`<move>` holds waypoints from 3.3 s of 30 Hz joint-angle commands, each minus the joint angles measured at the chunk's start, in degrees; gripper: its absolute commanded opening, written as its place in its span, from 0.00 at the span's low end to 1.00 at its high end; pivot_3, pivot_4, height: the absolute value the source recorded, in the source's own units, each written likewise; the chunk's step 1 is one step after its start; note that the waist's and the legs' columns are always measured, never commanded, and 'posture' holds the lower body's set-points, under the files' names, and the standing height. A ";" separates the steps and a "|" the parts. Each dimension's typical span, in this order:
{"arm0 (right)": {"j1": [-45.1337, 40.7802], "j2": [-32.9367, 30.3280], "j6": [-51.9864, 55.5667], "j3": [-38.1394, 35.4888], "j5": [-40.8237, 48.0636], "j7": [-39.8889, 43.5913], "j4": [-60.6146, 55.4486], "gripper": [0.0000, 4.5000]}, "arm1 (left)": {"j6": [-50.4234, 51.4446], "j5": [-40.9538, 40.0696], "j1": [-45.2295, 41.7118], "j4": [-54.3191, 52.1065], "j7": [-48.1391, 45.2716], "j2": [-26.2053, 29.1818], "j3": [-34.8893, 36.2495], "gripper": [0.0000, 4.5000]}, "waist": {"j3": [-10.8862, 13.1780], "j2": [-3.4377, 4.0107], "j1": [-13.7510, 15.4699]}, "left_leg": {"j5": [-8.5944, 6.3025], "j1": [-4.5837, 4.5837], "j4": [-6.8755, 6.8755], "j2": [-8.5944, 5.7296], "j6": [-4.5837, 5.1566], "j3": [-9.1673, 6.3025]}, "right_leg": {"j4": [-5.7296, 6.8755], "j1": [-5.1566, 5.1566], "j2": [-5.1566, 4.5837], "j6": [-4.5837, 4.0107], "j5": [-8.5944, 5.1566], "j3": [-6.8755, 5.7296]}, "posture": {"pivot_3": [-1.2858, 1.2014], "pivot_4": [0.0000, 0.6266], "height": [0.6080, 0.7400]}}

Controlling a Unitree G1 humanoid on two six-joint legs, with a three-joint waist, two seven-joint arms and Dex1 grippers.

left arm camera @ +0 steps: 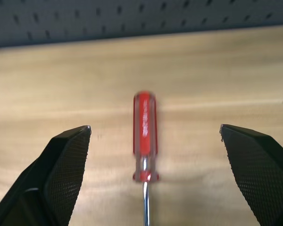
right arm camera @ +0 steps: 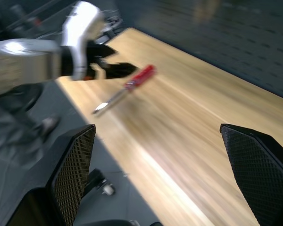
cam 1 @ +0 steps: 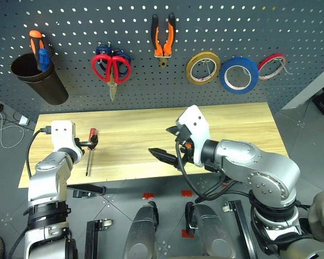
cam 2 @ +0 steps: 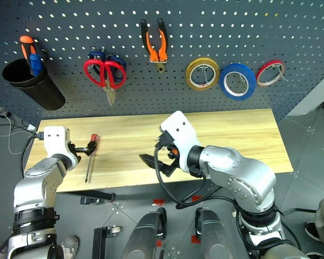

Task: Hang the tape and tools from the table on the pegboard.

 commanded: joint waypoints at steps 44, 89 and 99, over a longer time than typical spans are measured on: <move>0.74 -5.50 -26.94 -5.35 -7.22 7.67 3.56 1.00 | -33.59 9.93 5.94 -30.26 16.61 -0.23 8.87 0.20 | -2.79 -1.36 1.64 | 0.07 -0.16 -0.19 -0.11 -0.28 -0.13 | -0.48 0.19 -0.33 -0.39 0.04 -0.50 | 0.52 0.34 1.00; 3.55 -3.42 -26.70 -8.34 -8.15 3.25 3.97 1.00 | -34.26 -0.81 -1.70 -24.99 9.06 -3.86 -1.99 0.75 | -5.43 -1.48 1.16 | 0.11 0.09 0.28 -0.12 -0.27 0.07 | 0.23 0.25 -0.27 -0.33 0.16 -0.16 | 0.51 0.30 1.00; 16.64 -6.32 -46.36 -5.69 -20.54 2.61 16.65 1.00 | -14.94 1.26 10.38 -27.95 11.04 -6.02 -4.02 0.75 | -6.13 -1.48 1.43 | 0.21 0.37 0.23 0.08 -0.21 -0.01 | 0.41 0.34 0.09 -0.58 0.30 -0.02 | 0.51 0.28 1.00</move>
